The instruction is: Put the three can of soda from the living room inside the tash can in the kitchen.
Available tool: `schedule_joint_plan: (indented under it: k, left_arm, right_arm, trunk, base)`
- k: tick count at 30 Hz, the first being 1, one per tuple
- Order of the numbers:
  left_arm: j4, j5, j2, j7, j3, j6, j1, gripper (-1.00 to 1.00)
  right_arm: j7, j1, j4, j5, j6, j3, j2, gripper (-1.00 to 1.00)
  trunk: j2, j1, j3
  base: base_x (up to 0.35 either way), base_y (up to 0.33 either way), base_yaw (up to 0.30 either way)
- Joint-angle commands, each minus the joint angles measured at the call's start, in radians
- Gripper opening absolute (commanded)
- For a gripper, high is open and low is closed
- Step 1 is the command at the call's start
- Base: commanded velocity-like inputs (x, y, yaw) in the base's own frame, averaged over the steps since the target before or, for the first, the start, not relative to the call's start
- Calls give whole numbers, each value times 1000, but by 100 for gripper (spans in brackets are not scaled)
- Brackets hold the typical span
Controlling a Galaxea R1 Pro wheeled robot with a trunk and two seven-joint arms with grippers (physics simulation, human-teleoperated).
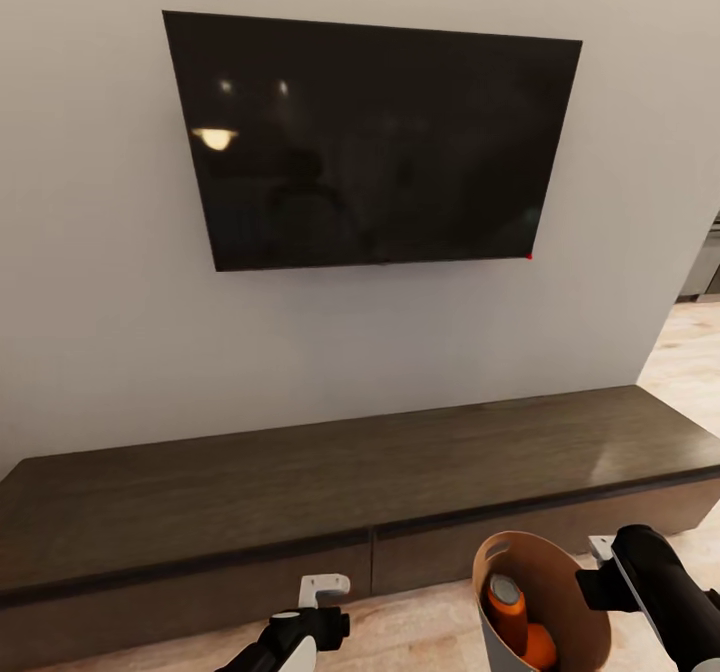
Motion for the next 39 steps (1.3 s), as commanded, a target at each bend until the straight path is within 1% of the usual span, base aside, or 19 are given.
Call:
schedule_joint_plan:
  k: [1, 17, 39]
  left_arm:
    - [1, 0, 0, 0, 0, -1, 0, 100]
    - [7, 0, 0, 0, 0, -5, 0, 100]
    - [7, 0, 0, 0, -1, -3, 0, 100]
  right_arm:
    - [4, 0, 0, -4, 1, -1, 0, -100]
    - [5, 1, 3, -10, -3, -8, -1, -100]
    - [4, 1, 3, -7, 1, -8, 0, -100]
  trunk:
    - [0, 0, 0]
    - [0, 0, 0]
    - [0, 0, 0]
  base:
    - [19, 24, 0]
    - [3, 4, 0]
    - [0, 0, 0]
